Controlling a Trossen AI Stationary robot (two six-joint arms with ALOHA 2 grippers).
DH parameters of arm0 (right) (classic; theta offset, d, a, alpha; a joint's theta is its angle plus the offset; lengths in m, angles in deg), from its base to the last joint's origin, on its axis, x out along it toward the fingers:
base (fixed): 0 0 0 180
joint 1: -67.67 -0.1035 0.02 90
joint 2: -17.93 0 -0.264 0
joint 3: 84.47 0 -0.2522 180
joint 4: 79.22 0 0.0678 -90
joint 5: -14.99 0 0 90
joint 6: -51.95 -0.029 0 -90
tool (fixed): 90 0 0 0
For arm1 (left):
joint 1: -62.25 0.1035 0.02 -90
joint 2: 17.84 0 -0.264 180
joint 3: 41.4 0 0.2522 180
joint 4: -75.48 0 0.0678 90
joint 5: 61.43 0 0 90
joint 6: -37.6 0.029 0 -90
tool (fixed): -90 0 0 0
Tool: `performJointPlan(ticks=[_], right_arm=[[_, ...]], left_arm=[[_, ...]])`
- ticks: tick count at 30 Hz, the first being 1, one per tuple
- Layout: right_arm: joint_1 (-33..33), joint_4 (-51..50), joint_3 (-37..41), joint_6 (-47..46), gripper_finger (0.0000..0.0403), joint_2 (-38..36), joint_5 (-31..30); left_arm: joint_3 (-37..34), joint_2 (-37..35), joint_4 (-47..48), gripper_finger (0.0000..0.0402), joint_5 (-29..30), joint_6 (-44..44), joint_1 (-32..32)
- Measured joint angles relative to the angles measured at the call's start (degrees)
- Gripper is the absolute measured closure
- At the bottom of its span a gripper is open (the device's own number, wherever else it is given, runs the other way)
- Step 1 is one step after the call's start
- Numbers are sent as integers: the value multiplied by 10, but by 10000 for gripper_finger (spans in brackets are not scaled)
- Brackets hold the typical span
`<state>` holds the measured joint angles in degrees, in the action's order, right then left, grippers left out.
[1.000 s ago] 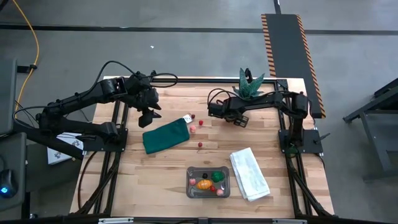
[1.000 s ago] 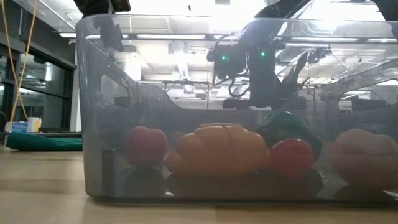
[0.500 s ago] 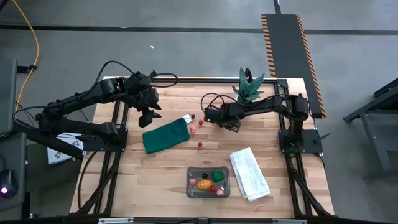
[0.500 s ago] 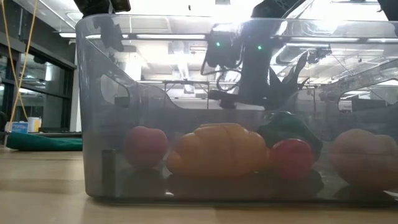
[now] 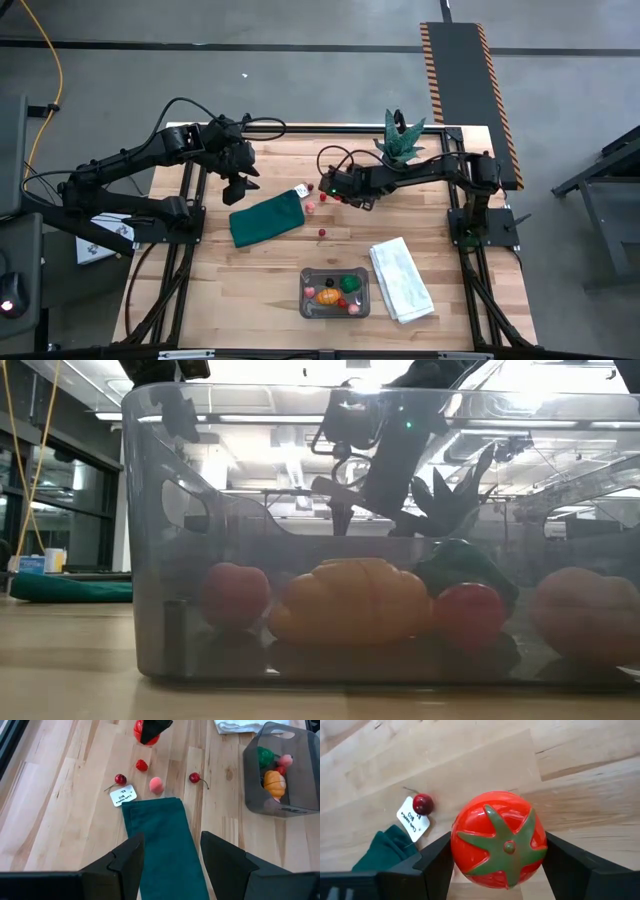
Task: Pick and placing Produce into tupperware
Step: Put the red tomato into the black bin
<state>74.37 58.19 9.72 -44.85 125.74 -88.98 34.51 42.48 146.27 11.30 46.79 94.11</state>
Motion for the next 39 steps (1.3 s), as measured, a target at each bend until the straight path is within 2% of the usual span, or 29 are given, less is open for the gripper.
performJointPlan(ticks=[39], right_arm=[[0, 22, 0, 19, 156, 0, 7]], left_arm=[[0, 0, -4, 220, 2, -1, 0]])
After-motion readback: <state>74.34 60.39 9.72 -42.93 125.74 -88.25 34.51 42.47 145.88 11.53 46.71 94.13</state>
